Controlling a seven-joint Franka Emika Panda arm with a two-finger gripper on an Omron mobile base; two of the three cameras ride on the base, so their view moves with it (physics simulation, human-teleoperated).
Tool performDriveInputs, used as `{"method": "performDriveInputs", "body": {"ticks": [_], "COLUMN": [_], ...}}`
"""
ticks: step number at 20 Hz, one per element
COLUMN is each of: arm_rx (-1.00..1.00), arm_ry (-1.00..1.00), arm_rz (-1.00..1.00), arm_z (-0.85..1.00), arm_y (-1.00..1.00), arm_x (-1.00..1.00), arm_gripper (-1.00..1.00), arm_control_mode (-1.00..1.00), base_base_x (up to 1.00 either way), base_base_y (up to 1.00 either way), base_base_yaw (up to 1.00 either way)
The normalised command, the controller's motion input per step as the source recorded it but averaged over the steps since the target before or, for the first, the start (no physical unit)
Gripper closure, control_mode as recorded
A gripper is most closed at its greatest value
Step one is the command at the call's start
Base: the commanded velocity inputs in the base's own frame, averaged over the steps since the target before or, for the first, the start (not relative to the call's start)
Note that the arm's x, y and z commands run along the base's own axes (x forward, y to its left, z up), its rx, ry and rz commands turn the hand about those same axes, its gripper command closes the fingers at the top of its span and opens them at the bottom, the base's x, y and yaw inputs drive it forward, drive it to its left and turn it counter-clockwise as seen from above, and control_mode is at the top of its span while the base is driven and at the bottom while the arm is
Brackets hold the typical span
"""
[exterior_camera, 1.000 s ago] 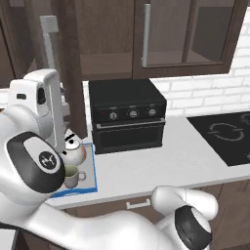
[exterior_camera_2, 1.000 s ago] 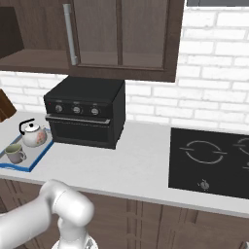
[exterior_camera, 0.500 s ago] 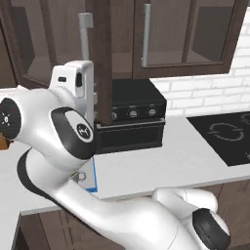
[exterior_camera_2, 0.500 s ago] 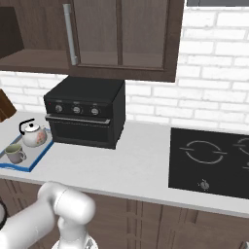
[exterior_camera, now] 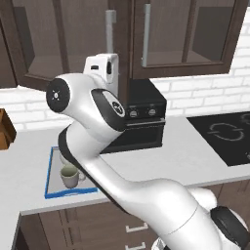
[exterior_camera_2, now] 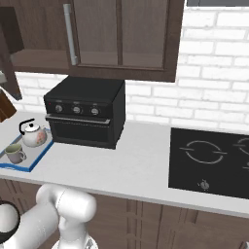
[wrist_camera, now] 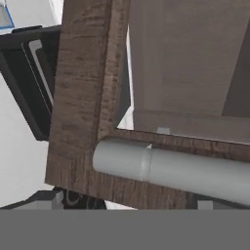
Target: Pick the kettle from the counter and place it on the tray. Then pick the mug from the cabinet and place it on the tray. Then close the cabinet doors.
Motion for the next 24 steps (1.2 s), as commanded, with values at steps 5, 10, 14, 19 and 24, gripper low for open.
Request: {"method": "performDriveInputs", "body": {"ticks": [5, 10, 14, 19, 24], "arm_rx": [0.0, 0.0, 0.0, 0.0, 0.0], "arm_ry": [0.04, 0.06, 0.01, 0.01, 0.0], "arm_rz": [0.0, 0.0, 0.0, 0.0, 0.0], "arm_z": [-0.01, -0.02, -0.07, -0.04, -0.02], "arm_y": [-0.27, -0.22, -0.23, -0.2, -0.15], "arm_x": [0.83, 0.83, 0.8, 0.72, 0.71], "arm_gripper": [-1.0, -1.0, -1.0, -1.0, -1.0], "arm_control_mode": [-1.0, -1.0, -1.0, -1.0, -1.0], "base_base_x": [0.0, 0.0, 0.0, 0.0, 0.0], "base_base_y": [0.0, 0.0, 0.0, 0.0, 0.0], "base_base_yaw": [0.0, 0.0, 0.0, 0.0, 0.0]}}
